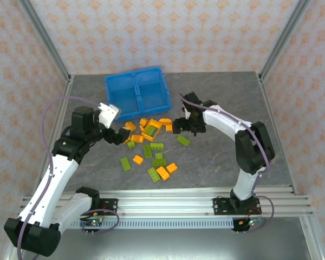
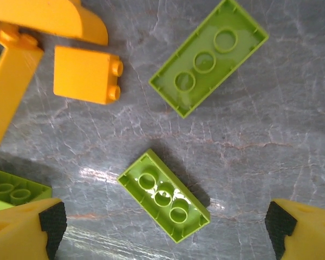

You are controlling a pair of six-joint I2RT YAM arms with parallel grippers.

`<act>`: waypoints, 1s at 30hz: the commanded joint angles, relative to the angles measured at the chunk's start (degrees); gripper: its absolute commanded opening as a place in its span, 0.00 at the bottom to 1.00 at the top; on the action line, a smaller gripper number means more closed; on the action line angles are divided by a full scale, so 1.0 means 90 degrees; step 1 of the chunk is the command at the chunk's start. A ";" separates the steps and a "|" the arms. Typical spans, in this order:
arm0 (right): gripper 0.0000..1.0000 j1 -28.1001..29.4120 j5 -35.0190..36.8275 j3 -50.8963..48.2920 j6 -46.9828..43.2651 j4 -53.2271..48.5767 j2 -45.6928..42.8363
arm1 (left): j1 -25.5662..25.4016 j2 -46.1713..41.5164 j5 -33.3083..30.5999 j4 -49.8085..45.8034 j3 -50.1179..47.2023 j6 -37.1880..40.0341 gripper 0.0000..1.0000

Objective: Sort the legos into containers by color

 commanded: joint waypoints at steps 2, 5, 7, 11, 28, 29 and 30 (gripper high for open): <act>0.96 0.0272 0.0393 -0.0434 -0.0522 0.0007 0.0007 | -0.0051 0.0136 0.0608 -0.0114 -0.0141 0.0705 1.00; 0.94 0.0273 0.0427 -0.0421 -0.0926 -0.0016 0.0237 | -0.0066 0.0301 0.0635 -0.0017 -0.0221 0.0815 1.00; 0.87 0.0293 0.0453 -0.0307 -0.1061 -0.0077 0.0426 | -0.0079 0.0378 0.0596 0.0085 -0.0297 0.0811 1.00; 0.73 0.0316 0.0590 -0.0244 -0.1149 -0.0138 0.0649 | -0.0076 0.0450 0.0492 0.0249 -0.0445 0.0732 1.00; 0.27 0.0460 0.0608 -0.0234 -0.0753 0.0113 -0.0034 | -0.0085 0.0317 0.0082 0.1042 -0.0850 0.0425 1.00; 0.26 0.0465 0.0545 -0.0189 -0.0589 0.0222 -0.0244 | -0.0082 0.0260 0.0050 0.1133 -0.0890 0.0389 1.00; 0.26 0.0466 0.0485 -0.0130 -0.0405 0.0330 -0.0443 | -0.0084 0.0205 0.0014 0.1213 -0.0916 0.0342 1.00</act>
